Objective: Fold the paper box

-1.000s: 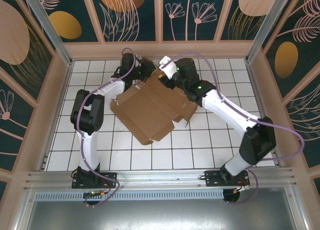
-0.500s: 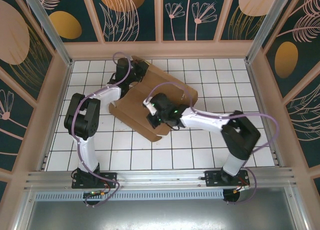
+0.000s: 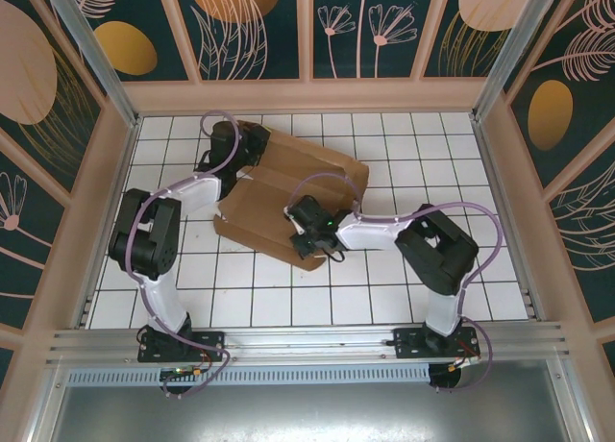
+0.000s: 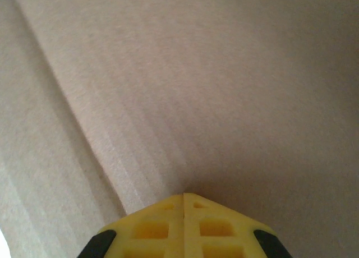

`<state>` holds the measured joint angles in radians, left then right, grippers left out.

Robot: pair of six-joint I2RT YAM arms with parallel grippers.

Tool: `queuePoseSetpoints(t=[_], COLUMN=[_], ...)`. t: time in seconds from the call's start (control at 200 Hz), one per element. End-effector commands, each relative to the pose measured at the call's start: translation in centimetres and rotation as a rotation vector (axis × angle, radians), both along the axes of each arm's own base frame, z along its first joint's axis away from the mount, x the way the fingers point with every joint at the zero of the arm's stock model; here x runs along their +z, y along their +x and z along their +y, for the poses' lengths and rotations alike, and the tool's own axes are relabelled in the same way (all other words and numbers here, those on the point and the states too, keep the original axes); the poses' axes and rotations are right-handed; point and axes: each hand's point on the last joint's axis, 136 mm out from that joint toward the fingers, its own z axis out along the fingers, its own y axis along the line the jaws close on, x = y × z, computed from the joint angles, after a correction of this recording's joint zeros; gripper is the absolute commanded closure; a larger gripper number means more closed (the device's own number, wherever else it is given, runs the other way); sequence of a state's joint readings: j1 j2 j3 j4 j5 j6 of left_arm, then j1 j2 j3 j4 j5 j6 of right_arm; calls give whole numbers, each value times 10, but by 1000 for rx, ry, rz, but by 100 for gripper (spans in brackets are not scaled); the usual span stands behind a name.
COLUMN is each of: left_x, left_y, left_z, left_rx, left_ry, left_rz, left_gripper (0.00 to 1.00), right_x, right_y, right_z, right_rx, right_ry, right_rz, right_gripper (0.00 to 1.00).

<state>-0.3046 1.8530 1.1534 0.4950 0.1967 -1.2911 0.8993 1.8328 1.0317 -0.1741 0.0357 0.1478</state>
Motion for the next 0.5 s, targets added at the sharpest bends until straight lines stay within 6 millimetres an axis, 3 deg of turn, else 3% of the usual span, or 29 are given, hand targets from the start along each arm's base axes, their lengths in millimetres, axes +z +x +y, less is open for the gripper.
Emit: queuePoseSetpoints(t=[0.0,0.11,0.23,0.285,0.375,0.49], left_x=[13,9,-1,-5,-13,-9], left_y=[-3,-7,-5,-5,-7,-8], left_z=[16,21,21,22,25,26], left_rx=[38,56,62,69,87,92], left_ry=[48,58,64,63,53,35], left_rz=[-61,-51,-36,-37,-31,-57], left_gripper=[100,100,100,100,100,100], right_x=[-26,-15,14,43,107,180], right_y=[-2,5,4,8,24,63], right_z=[-76,-80,-52,-35,-18,-27], right_rx=[-135,-114,-35,-8,2,-77], right_ry=[-203,-218,-95,10,194,330], right_rz=[69,32,25,14,-36,-142], right_gripper=[97,93,85,80,74,65])
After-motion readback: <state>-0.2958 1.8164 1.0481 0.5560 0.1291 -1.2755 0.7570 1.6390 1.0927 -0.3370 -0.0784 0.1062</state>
